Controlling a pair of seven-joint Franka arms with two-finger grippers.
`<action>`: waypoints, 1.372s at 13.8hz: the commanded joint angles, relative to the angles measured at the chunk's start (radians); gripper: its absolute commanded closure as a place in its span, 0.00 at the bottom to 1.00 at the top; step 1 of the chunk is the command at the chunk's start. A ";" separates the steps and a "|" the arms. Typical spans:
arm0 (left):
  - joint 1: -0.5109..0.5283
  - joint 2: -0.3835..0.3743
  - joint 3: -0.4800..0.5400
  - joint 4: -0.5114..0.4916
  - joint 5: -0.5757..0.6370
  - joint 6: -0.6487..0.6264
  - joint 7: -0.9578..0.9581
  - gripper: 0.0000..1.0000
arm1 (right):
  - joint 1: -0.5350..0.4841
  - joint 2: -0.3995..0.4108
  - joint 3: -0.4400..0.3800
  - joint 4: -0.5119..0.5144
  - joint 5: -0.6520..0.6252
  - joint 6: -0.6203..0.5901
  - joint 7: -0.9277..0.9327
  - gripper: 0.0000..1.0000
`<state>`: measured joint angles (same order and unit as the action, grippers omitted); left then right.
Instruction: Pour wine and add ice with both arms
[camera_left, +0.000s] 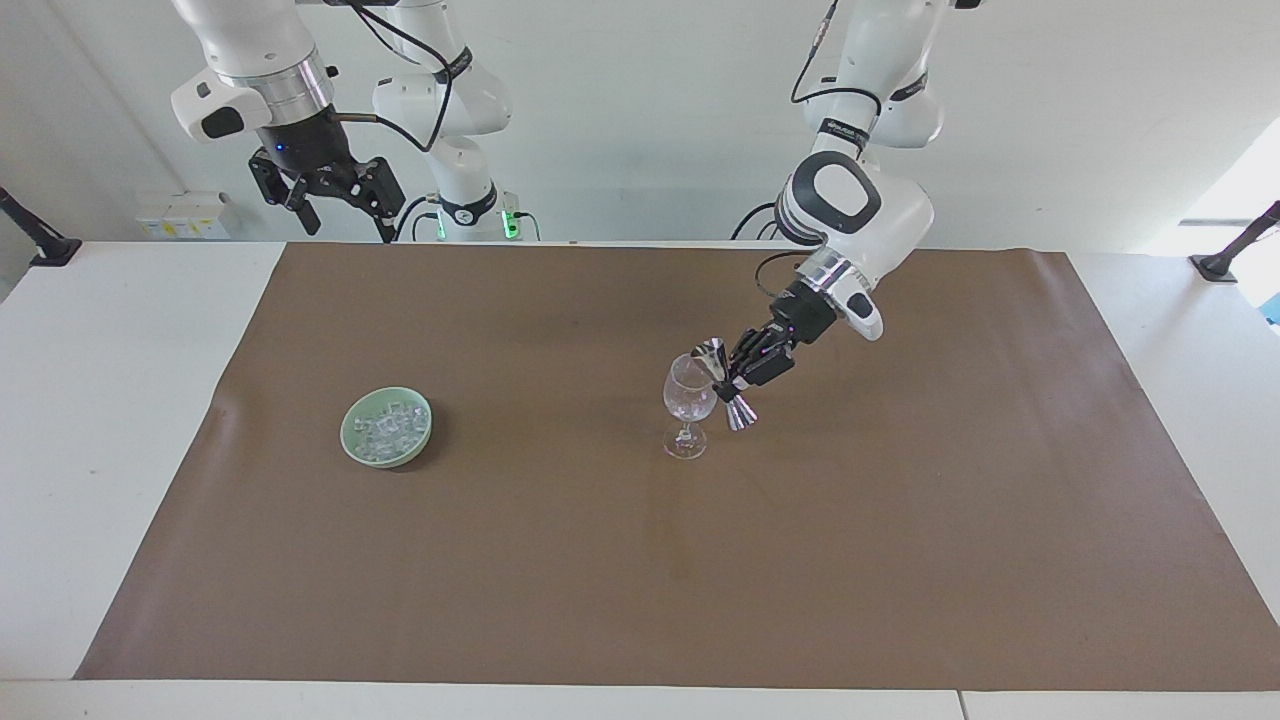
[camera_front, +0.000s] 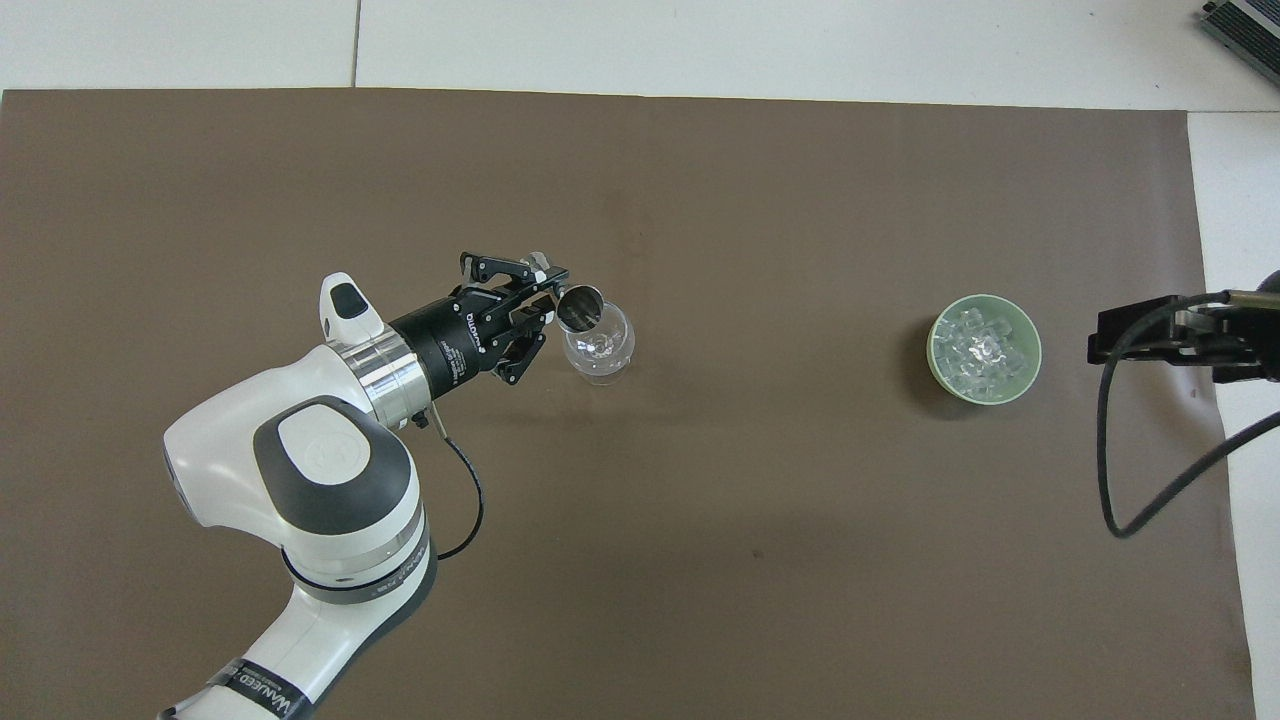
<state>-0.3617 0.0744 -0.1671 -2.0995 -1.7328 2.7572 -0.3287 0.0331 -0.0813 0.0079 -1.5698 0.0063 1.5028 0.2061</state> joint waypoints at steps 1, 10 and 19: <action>-0.028 -0.025 0.014 -0.023 -0.028 0.041 0.049 1.00 | -0.001 -0.020 0.003 -0.024 -0.011 0.013 -0.001 0.00; -0.048 -0.018 0.014 -0.010 -0.028 0.116 0.059 1.00 | -0.001 -0.020 0.003 -0.024 -0.011 0.013 -0.001 0.00; -0.083 -0.011 0.012 0.015 -0.025 0.226 0.059 1.00 | -0.001 -0.020 0.003 -0.024 -0.011 0.013 -0.001 0.00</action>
<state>-0.4154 0.0740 -0.1687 -2.0928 -1.7328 2.9425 -0.2893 0.0331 -0.0813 0.0079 -1.5698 0.0063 1.5028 0.2061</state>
